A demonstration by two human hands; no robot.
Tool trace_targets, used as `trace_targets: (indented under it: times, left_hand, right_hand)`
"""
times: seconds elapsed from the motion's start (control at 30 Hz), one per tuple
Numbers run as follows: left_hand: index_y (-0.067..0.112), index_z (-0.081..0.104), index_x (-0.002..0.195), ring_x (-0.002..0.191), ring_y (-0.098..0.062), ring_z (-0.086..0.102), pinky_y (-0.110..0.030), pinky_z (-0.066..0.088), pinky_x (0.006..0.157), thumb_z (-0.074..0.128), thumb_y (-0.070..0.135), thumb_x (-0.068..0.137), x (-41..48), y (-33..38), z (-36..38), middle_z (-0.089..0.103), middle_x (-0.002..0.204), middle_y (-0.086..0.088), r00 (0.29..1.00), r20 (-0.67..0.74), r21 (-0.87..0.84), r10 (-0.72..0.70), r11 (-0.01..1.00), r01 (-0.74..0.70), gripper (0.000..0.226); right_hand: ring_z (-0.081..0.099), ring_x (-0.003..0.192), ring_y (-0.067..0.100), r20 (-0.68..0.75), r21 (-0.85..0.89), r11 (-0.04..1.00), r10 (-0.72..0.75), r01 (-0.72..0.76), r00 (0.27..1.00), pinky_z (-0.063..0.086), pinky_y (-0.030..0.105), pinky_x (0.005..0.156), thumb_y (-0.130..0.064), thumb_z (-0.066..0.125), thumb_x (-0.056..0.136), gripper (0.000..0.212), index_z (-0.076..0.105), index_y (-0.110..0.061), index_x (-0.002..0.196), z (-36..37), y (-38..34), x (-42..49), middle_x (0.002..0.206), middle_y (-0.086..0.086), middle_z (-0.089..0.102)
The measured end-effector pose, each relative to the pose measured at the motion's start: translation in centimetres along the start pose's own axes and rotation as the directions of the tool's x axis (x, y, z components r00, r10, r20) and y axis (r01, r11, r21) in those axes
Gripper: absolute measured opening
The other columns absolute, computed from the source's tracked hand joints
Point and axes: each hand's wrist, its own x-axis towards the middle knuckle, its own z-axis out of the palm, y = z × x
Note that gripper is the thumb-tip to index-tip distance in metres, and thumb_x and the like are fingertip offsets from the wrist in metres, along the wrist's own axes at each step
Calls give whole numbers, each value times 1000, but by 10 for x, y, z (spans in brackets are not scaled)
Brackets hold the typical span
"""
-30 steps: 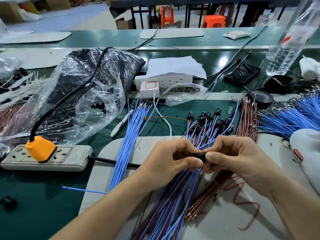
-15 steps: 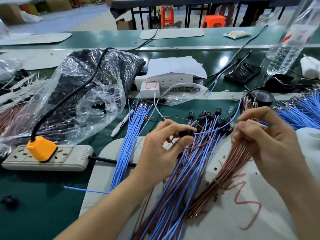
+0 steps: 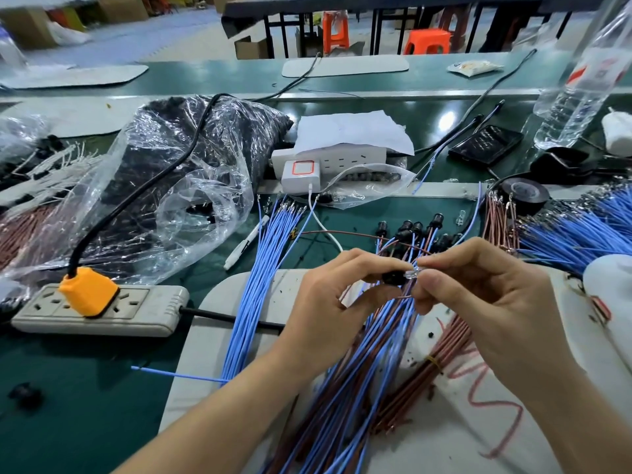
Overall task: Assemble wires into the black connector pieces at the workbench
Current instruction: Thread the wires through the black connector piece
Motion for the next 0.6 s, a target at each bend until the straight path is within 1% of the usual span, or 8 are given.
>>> trace_targets:
  times: [0.07, 0.17, 0.27, 0.33, 0.4, 0.5, 0.6]
  left_hand:
    - [9, 68, 107, 89, -16, 64, -30, 52, 83, 68, 2, 81, 0, 0, 0, 69, 97, -3, 1000, 0, -1, 3, 1000, -3, 27]
    - [6, 69, 106, 88, -14, 64, -24, 50, 82, 69, -2, 80, 0, -1, -1, 68, 96, -5, 1000, -2, 25, 13, 1000, -12, 27]
    - [4, 69, 106, 83, -11, 62, -21, 49, 80, 70, -2, 79, 0, -1, -1, 66, 92, -5, 1000, -10, 53, 17, 998, -17, 27]
    - [4, 70, 106, 81, -14, 62, -24, 51, 78, 70, 1, 80, 0, 0, -1, 65, 90, -8, 1000, -7, 96, 25, 995, -25, 26]
    - [3, 71, 105, 79, -16, 61, -27, 51, 76, 69, 4, 80, 0, 0, -2, 64, 88, -10, 999, -2, 150, 33, 988, -33, 25]
    - [4, 72, 105, 77, -15, 59, -25, 49, 73, 69, 8, 81, 0, -2, -3, 63, 86, -8, 999, 23, 209, 39, 977, -43, 24]
    - [4, 71, 105, 77, -14, 58, -27, 49, 72, 68, 12, 81, 1, -4, -4, 62, 85, -9, 996, 73, 258, 41, 964, -59, 25]
  right_hand:
    - [65, 54, 14, 12, 4, 1000, 5, -5, 1000, 54, 18, 58, -17, 69, 68, 16, 66, -5, 79, 1, 1, 0, 64, 6, 70]
    - [66, 56, 11, 33, -26, 1000, -7, 8, 999, 53, 16, 59, -13, 69, 70, 11, 68, -8, 80, 1, 3, -1, 66, 3, 71]
    - [68, 62, 7, 46, -159, 986, -41, 48, 998, 52, 13, 63, -16, 70, 72, 8, 70, -21, 79, -2, 6, -1, 70, -5, 72]
    - [69, 66, 5, 71, -277, 958, -62, 80, 996, 51, 11, 67, -23, 70, 73, 10, 68, -28, 82, -3, 7, -1, 74, -11, 72]
    - [69, 68, 3, 100, -355, 928, -84, 114, 991, 51, 9, 68, -23, 69, 73, 7, 68, -25, 79, -4, 8, 0, 76, -14, 72]
    - [69, 67, 3, 116, -415, 903, -67, 110, 991, 51, 10, 67, -19, 72, 73, 8, 69, -23, 79, -8, 9, 1, 75, -13, 72]
    - [68, 63, 3, 147, -494, 864, -25, 95, 989, 51, 10, 64, -5, 77, 73, 15, 71, -18, 78, -12, 10, 2, 73, -12, 71]
